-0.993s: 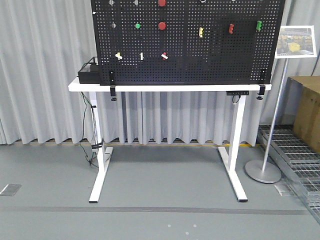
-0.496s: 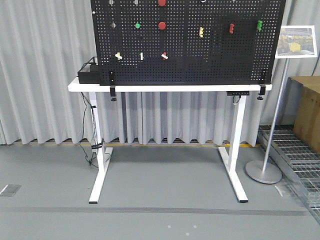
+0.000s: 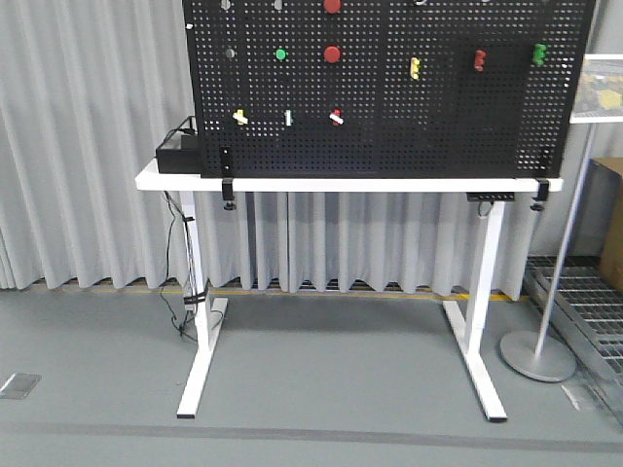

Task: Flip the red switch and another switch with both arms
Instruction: 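Drive the base forward up to the black pegboard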

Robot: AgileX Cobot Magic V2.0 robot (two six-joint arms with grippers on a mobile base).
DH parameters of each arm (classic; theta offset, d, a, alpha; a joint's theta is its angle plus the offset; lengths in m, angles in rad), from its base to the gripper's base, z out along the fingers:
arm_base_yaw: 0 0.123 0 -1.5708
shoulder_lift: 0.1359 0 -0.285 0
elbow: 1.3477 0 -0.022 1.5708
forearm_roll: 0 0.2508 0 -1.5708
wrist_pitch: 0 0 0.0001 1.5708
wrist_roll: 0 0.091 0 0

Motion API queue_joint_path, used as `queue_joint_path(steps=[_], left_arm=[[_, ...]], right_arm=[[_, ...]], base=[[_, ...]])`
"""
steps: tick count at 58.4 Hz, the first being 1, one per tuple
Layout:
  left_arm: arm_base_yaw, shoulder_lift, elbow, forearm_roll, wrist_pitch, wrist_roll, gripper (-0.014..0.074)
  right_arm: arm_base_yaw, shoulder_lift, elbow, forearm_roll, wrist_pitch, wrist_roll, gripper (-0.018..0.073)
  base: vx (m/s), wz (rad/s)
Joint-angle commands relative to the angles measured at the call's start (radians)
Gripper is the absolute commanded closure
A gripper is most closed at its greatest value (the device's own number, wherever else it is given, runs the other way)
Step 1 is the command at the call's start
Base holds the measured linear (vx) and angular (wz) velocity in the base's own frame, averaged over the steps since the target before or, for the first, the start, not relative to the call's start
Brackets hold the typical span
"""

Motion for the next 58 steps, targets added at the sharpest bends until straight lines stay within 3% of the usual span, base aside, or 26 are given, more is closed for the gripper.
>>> queue_joint_path(steps=[1,58], left_arm=[[0.002,-0.009,0.020,-0.003,-0.087,-0.009,0.0594],[0.002,-0.009,0.020,-0.003,-0.087,-0.009,0.0594]], right_arm=[[-0.007,-0.011,0.006,-0.009,-0.082,-0.009,0.0565],[-0.007,-0.010,0.006,-0.009,-0.082,-0.009,0.0565]], base=[[0.32,0.06],[0.40,0.05]])
